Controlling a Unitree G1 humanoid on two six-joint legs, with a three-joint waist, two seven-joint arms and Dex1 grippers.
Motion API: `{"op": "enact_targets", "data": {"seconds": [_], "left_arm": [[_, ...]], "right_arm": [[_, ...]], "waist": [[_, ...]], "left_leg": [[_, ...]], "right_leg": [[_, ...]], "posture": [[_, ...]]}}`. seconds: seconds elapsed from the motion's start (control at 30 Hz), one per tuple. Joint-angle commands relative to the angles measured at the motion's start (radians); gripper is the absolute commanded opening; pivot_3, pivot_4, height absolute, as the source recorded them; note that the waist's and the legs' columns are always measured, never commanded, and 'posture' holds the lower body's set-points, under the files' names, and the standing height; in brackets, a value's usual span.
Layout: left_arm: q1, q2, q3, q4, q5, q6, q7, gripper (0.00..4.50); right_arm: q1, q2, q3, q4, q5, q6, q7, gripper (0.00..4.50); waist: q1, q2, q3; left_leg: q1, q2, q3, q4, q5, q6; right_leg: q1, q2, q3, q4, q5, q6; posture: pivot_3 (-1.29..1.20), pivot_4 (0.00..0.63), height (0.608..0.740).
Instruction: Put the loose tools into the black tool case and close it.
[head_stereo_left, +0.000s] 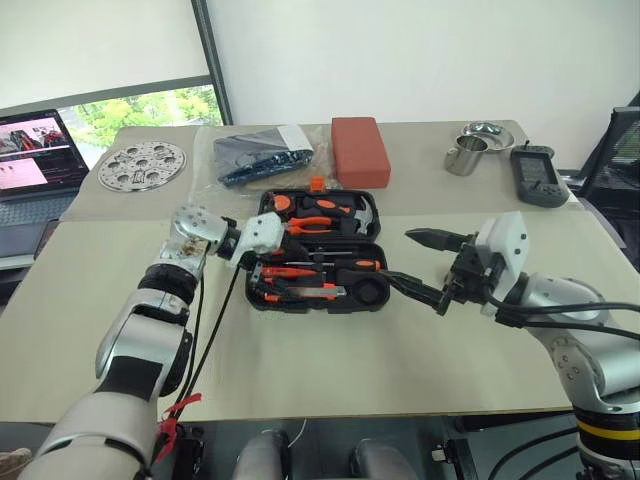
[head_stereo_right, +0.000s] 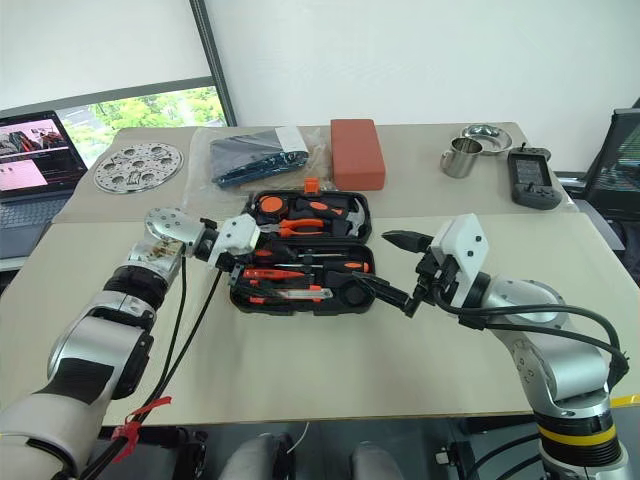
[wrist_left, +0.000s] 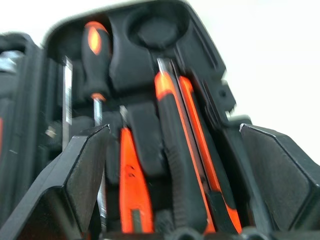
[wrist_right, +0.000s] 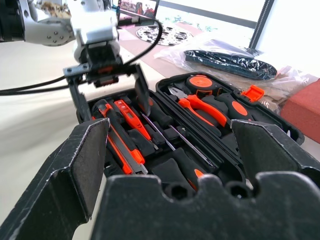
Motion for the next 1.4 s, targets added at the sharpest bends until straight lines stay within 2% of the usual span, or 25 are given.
{"op": "enact_targets", "data": {"seconds": [0.03,0.07,0.13,0.23,0.43,0.53,0.97,1.17,1.4], "left_arm": [[-0.053,0.003,0.075,-0.068,-0.071,0.096,0.016,4.48],[-0.050,0.010,0.076,-0.077,-0.056,0.108,0.056,3.96],[-0.024,0.023,0.072,-0.105,-0.027,0.102,0.105,3.37],[0.052,0.043,0.061,-0.189,-0.050,0.137,0.058,2.15],[0.155,0.064,-0.005,-0.241,0.014,0.092,0.055,0.05],[0.163,0.059,-0.023,-0.233,0.029,0.079,0.057,0.05],[0.090,0.033,-0.093,0.018,0.184,-0.099,0.175,0.05],[0.054,-0.007,-0.115,0.114,0.227,-0.085,0.220,0.05],[0.017,-0.052,-0.101,0.193,0.222,0.014,0.233,0.05]], "right_arm": [[-0.011,0.003,-0.003,-0.013,-0.001,-0.028,0.007,4.50],[-0.011,0.003,-0.002,-0.012,-0.001,-0.028,0.007,4.50],[-0.011,0.002,-0.002,-0.014,0.000,-0.028,0.006,4.50],[-0.011,0.003,0.000,-0.015,0.001,-0.027,0.004,4.50],[-0.013,0.013,0.014,-0.012,-0.002,-0.031,0.000,4.50],[-0.015,0.015,0.015,-0.014,-0.002,-0.029,-0.001,4.50],[-0.006,0.013,0.006,-0.028,0.001,-0.023,-0.013,4.50],[0.002,0.012,0.012,-0.035,0.005,-0.013,-0.016,4.50],[0.003,0.010,0.014,-0.039,0.008,-0.004,-0.018,4.50]], "waist": [[0.000,0.000,0.000],[0.000,0.000,0.000],[0.000,0.001,0.000],[-0.004,0.002,-0.001],[-0.001,0.002,-0.001],[0.004,0.002,-0.001],[0.006,0.002,-0.002],[0.013,0.004,-0.003],[0.020,0.003,-0.003]], "left_leg": [[0.000,0.000,0.000,0.000,0.000,0.000],[0.000,0.000,0.000,0.000,0.000,0.000],[0.000,0.000,0.000,0.000,0.000,0.000],[0.001,0.000,0.000,0.000,0.001,-0.001],[0.002,0.001,0.000,0.000,0.002,-0.003],[0.001,0.001,0.000,0.000,0.002,-0.002],[0.003,-0.001,-0.001,0.001,0.002,-0.001],[0.004,-0.001,-0.003,0.005,0.004,0.002],[0.007,-0.002,-0.003,0.005,0.004,0.002]], "right_leg": [[0.000,0.000,0.000,0.000,0.000,0.000],[0.000,0.000,0.000,0.000,0.000,0.000],[0.000,0.000,0.000,0.000,0.000,0.000],[0.000,0.000,0.001,0.001,0.000,0.000],[0.000,0.001,0.001,0.001,0.000,0.000],[0.000,0.000,0.001,0.001,0.000,0.000],[0.003,0.000,0.001,0.003,0.000,0.000],[0.006,0.000,0.001,0.005,0.000,0.000],[0.010,-0.001,0.001,0.005,0.000,0.000]], "posture": [[0.00,0.150,0.740],[0.00,0.150,0.740],[0.00,0.150,0.740],[0.00,0.150,0.740],[0.00,0.150,0.740],[0.00,0.150,0.740],[0.00,0.150,0.740],[0.00,0.150,0.740],[0.00,0.150,0.740]]}}
